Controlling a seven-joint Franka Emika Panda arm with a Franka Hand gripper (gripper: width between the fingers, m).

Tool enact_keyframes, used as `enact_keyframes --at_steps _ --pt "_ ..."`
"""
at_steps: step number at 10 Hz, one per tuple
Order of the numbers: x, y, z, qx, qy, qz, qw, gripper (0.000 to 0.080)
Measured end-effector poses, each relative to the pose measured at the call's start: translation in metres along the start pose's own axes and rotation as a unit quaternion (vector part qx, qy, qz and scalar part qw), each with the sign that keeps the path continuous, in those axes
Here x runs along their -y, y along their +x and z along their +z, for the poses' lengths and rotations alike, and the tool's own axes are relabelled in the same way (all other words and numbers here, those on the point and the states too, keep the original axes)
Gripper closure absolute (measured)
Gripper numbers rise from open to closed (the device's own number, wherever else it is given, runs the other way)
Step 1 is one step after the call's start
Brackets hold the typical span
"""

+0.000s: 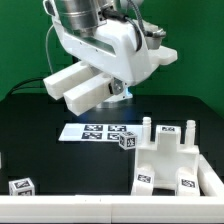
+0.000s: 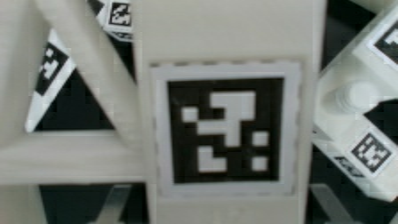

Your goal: Assemble chair

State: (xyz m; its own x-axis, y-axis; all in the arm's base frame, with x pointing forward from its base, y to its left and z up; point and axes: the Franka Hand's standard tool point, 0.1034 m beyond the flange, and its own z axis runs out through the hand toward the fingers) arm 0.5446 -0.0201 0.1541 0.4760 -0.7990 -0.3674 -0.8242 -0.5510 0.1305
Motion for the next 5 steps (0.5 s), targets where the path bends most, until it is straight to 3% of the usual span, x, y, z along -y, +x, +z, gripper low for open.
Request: enact_keyframes --at_steps 2,3,5 --pt "0.000 0.000 0.000 0.000 0.000 -0.070 0.998 0.0515" --pt "0.004 -0.003 -0.007 -0.015 -0.020 -0.120 0.992 0.0515" --pt "0.039 -0.029 -0.022 -0.055 -0.038 -0.254 0.965 0.0515"
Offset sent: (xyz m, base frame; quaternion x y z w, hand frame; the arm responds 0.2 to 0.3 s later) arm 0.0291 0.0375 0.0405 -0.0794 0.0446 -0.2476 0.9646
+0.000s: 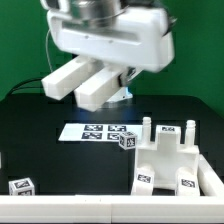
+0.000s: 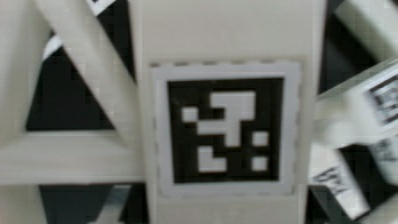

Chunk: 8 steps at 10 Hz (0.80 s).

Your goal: Assemble chair

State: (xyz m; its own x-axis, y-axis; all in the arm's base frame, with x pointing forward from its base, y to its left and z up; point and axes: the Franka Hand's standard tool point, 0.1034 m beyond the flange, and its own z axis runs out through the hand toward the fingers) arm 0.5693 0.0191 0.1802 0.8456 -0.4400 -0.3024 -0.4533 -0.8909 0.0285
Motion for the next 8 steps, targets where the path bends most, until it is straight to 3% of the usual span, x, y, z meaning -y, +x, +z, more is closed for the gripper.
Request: enact_keyframes --at_steps 1,3,4,6,8 --pt "0.008 -0.003 0.001 -0.005 0.001 -0.054 0.999 0.0515" --pt "0.003 0.000 0.002 -0.003 0.001 -0.073 0.997 0.0515" --pt "0.009 0.004 0.003 -0.020 -0.001 -0.080 0.997 0.0515" --pt "0.047 0.003 0.010 -0.077 0.002 -0.106 0.991 0.0515" --pt "0.075 0.000 0.019 -0.144 -0.031 -0.131 0.980 0.0515"
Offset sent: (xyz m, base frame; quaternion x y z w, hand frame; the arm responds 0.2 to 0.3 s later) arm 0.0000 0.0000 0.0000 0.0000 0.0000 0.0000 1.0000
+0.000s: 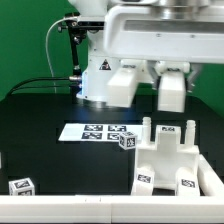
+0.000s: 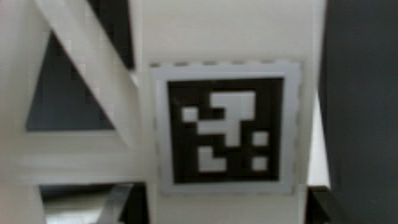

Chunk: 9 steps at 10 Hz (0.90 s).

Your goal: Assemble chair

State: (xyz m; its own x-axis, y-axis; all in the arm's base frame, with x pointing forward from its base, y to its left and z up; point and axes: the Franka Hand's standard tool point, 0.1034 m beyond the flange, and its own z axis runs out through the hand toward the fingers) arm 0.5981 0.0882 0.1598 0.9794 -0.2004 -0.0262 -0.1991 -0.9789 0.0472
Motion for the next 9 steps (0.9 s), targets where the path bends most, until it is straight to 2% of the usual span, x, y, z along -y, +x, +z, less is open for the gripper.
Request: enact_keyframes --at_steps 1,2,4,6,7,9 --pt "0.001 -0.009 0.006 0.006 -0.003 -0.003 1.000 0.0515" --pt "-0.003 -0.007 0.006 0.007 -0.004 0.000 1.000 0.0515" --pt "-0.001 -0.008 0.009 0.004 -0.003 -0.001 1.000 0.0515" --pt "0.000 -0.022 0.032 -0.017 0.015 0.009 1.000 0.0515" --pt "0.003 -0.024 0.035 -0.021 0.023 0.008 0.999 0.0515" --pt "0.009 -0.026 0.032 -0.020 0.025 0.011 0.999 0.0515"
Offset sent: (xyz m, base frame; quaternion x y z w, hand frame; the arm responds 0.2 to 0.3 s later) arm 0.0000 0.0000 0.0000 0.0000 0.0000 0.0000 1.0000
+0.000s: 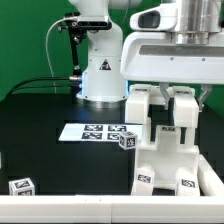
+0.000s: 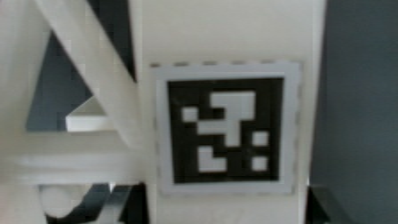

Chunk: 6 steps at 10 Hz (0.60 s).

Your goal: Assemble chair

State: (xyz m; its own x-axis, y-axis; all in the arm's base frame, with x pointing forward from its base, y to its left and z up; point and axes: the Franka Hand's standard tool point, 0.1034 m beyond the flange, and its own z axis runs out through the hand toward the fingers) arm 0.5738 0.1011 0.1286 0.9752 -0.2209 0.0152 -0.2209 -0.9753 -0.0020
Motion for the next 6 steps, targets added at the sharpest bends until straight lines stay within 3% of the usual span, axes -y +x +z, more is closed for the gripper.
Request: enact_keyframes --at_steps 6 --pt "0.0020 0.0015 0.0087 -0.004 -0.003 0.009 1.000 0.0515"
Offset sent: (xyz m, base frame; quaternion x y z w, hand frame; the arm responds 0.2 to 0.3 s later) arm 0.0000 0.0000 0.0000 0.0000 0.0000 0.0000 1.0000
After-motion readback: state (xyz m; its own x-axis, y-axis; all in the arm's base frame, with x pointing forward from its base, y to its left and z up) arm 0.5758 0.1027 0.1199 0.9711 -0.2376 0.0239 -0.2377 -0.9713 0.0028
